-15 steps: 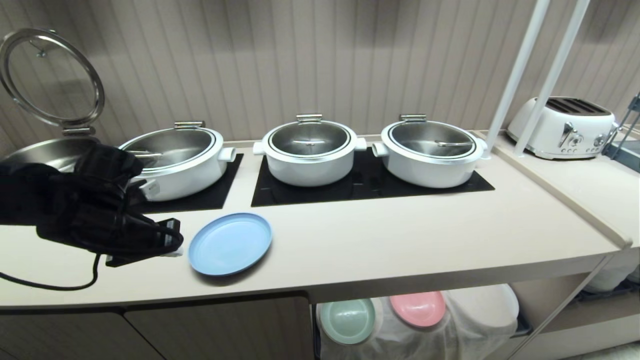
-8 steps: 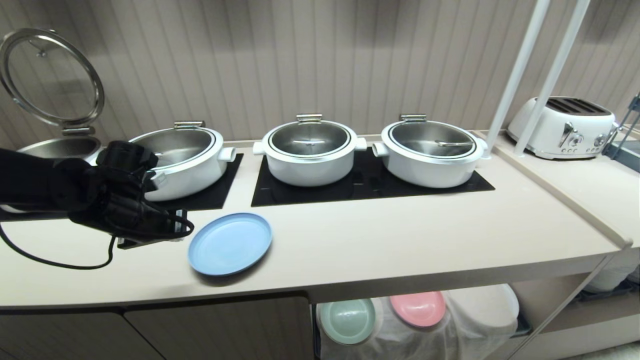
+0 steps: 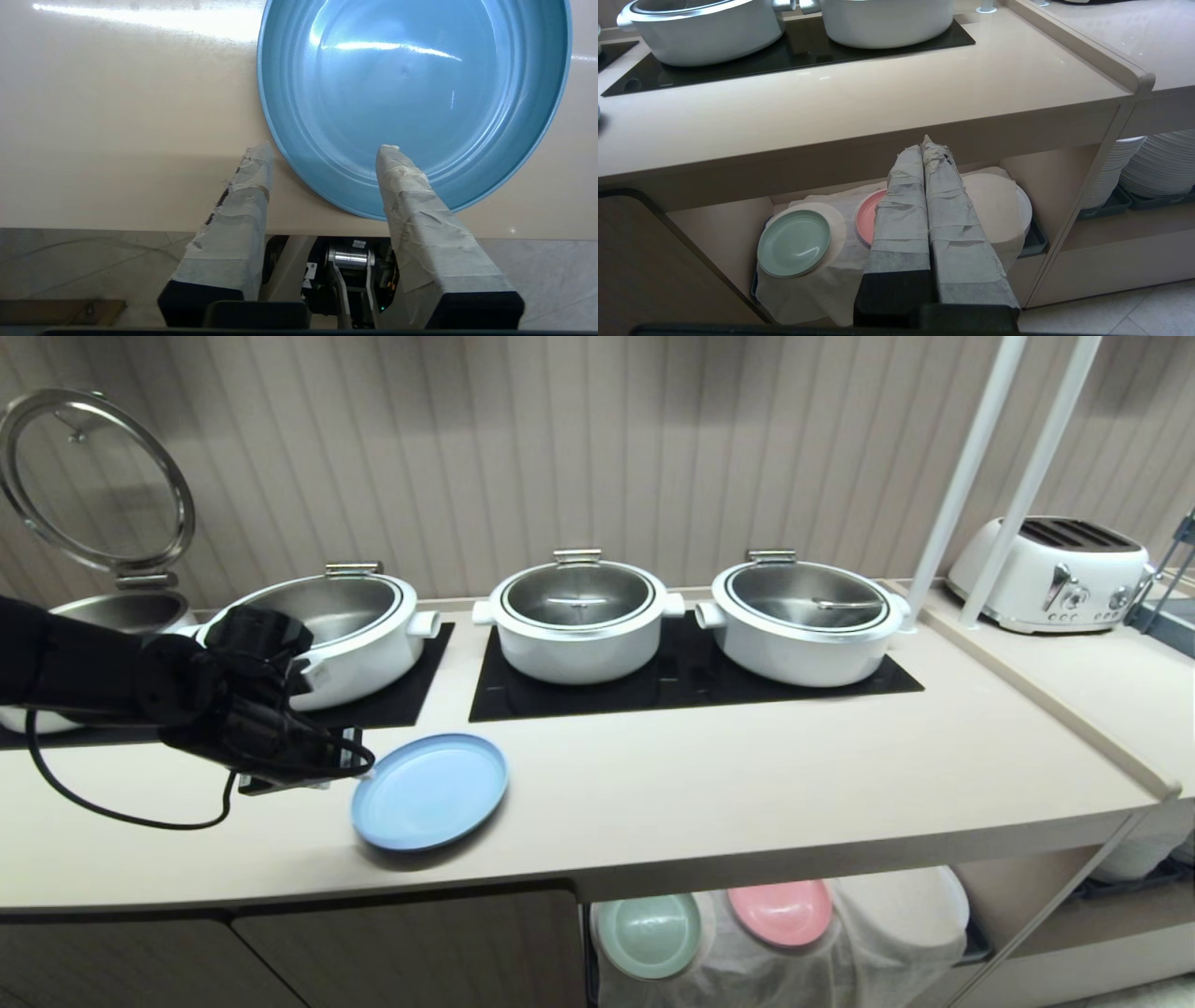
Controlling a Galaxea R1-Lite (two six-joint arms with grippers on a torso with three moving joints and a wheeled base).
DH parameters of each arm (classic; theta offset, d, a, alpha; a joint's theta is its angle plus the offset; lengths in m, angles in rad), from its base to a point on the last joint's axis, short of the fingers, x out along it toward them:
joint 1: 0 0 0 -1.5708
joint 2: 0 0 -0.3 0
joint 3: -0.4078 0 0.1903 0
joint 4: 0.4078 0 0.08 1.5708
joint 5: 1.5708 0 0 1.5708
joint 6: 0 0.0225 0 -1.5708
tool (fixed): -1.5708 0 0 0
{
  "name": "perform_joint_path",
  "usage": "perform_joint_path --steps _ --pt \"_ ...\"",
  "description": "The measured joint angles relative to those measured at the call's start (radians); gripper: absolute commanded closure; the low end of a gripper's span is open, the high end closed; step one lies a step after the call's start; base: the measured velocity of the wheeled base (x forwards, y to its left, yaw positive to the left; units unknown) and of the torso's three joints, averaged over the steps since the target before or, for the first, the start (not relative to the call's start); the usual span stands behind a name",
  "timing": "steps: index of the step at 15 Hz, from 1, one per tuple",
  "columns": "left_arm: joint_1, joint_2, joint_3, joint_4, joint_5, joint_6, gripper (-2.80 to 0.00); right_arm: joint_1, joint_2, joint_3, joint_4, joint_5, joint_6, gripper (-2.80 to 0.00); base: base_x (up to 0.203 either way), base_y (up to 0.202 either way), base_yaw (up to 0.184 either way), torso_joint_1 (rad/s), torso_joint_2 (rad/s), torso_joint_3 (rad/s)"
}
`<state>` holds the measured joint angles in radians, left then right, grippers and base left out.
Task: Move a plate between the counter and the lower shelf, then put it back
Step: Pick up the plate
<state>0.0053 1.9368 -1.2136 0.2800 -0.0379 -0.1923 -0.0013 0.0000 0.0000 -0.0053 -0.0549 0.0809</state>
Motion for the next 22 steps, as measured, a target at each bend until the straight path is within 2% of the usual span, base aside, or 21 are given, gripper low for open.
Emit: perform_joint_path --steps 14,18,22 --pt "-0.003 0.045 -0.005 -0.004 -0.004 0.007 -2.8 0.0 0.0 0.0 0.0 0.0 0.0 0.0 0.0 0.0 0.0 0.0 0.0 0.0" --pt "0.0 0.077 0.016 -0.15 0.011 0.008 -2.8 0.0 0.0 0.0 0.0 0.0 0.0 0.0 0.0 0.0 0.0 0.0 0.0 0.0" --pt "0.01 0.103 0.021 -0.153 0.011 0.025 -2.8 0.0 0.0 0.0 0.0 0.0 0.0 0.0 0.0 0.0 0.0 0.0 0.0 0.0"
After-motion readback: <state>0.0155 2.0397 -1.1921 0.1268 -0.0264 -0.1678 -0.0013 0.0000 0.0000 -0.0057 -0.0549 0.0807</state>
